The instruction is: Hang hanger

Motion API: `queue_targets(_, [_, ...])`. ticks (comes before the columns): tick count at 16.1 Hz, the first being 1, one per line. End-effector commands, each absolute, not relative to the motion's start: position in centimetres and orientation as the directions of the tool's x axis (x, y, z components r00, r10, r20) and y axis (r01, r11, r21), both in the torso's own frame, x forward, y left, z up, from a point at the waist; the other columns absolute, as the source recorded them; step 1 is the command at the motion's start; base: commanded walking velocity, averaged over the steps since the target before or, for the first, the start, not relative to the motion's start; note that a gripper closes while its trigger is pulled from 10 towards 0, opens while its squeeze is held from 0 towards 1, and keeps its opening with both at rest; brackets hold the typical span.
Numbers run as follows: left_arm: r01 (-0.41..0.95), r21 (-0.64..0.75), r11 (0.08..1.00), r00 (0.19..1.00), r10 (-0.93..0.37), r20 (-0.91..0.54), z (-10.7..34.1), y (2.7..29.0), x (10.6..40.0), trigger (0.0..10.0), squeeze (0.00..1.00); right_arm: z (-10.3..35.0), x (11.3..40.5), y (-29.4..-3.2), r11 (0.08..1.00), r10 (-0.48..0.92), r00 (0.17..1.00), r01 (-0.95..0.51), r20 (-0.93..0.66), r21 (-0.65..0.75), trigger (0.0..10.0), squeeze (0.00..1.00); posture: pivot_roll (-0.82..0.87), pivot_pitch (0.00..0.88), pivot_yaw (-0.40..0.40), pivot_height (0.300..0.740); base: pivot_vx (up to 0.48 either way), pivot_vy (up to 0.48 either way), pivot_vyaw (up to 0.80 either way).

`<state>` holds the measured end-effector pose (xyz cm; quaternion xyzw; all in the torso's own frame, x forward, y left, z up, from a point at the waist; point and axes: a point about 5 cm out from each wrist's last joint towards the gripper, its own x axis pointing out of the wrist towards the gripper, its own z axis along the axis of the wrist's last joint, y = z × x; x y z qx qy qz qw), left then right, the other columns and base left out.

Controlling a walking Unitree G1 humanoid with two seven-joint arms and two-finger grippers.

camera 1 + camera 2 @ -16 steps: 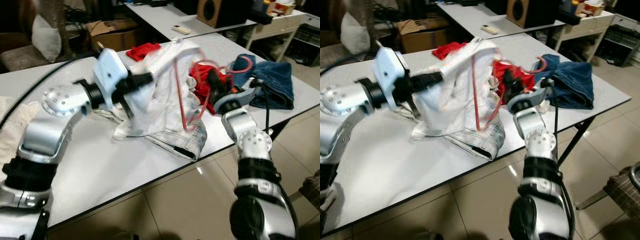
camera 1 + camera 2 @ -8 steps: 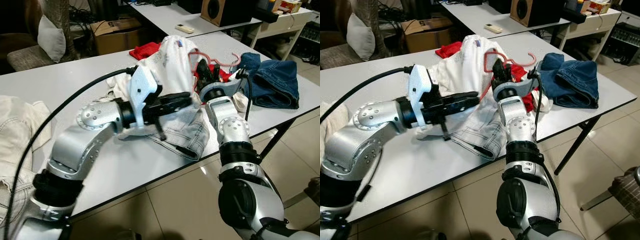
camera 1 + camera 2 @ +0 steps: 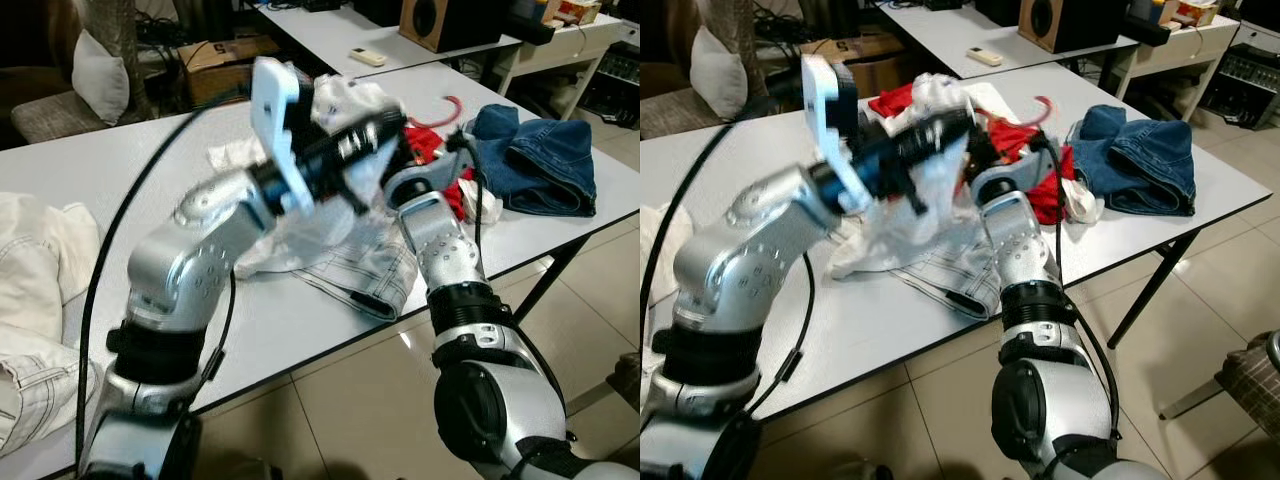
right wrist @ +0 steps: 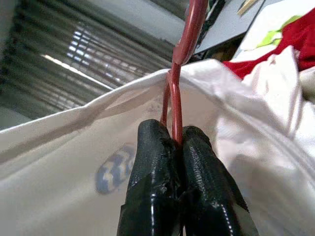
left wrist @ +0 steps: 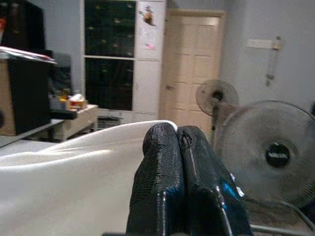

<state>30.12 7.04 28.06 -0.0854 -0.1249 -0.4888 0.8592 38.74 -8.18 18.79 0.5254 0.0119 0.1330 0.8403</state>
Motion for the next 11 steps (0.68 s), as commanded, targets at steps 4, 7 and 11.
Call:
queue_targets(4, [0.788,-0.07,0.612,0.594,-0.726,0.346,29.4,8.1,31.7,10.0,0.0,19.5,37.5,-6.6,0.288,0.307,0.929,-0.297,0.206,0.91,10.0,0.0,-0.01,0.0,0.036,0.74,0.0,0.0,0.0])
queue_targets(7, [0.835,-0.092,0.542,0.534,-0.759,0.372,30.0,7.6,31.0,10.0,1.0,19.7,37.4,-6.9,0.302,0.319,0.925,-0.304,0.205,0.904,10.0,0.0,-0.02,0.0,0.036,0.74,0.0,0.0,0.0])
queue_targets(11, [0.875,-0.019,0.484,0.468,-0.836,0.285,29.2,6.8,30.0,10.0,1.0,19.6,37.5,-7.6,0.335,0.289,0.939,-0.279,0.184,0.9,10.0,0.0,-0.02,0.0,0.025,0.74,0.0,0.0,0.0])
